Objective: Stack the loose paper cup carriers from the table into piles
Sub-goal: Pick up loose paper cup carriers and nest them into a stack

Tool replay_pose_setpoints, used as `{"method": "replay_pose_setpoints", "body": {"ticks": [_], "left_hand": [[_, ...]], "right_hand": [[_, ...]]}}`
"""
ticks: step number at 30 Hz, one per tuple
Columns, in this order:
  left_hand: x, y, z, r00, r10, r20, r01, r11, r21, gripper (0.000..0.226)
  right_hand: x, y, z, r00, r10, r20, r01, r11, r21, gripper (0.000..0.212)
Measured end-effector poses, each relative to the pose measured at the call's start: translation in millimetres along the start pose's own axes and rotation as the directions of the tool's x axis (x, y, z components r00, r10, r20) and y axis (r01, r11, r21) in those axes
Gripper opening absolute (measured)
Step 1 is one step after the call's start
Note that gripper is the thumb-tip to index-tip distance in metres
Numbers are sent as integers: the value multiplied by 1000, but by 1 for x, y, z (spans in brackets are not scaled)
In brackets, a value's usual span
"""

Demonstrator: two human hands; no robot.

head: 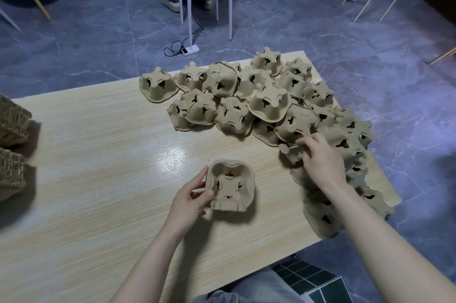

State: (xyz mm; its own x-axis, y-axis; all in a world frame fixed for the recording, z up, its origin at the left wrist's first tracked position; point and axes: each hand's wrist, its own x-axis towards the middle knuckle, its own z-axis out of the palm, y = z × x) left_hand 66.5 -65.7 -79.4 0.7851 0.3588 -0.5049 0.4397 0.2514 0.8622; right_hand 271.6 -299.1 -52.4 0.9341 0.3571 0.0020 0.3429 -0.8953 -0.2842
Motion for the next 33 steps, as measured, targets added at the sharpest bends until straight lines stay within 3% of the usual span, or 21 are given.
{"method": "replay_pose_setpoints", "body": {"ticks": [6, 10, 14, 18, 28, 33], "left_hand": [[-6, 0, 3, 999, 34, 35, -36, 998, 53, 63], [-10, -4, 0, 997, 63, 35, -65, 995, 70, 62], [-12, -3, -4, 997, 72, -7, -71, 992, 104, 60], [-15, -2, -7, 991, 117, -59, -111, 989, 101, 58], [-18, -6, -19, 986, 163, -27, -159, 981, 110, 60], [-26, -3, -23, 993, 115, 4, -115, 986, 118, 52]], "right_hand": [[-14, -3, 10, 996, -51, -72, 56, 997, 61, 26], [-25, -17, 3, 990, 18, -140, 25, 955, 297, 24], [-43, -41, -5, 983, 2, -186, 83, 890, 449, 21], [-63, -64, -5, 976, -51, -212, 151, 858, 491, 20], [-88, -95, -1, 938, -150, -314, 300, 805, 512, 22], [-96, -111, 4, 953, -108, -285, 269, 736, 621, 23]]}}
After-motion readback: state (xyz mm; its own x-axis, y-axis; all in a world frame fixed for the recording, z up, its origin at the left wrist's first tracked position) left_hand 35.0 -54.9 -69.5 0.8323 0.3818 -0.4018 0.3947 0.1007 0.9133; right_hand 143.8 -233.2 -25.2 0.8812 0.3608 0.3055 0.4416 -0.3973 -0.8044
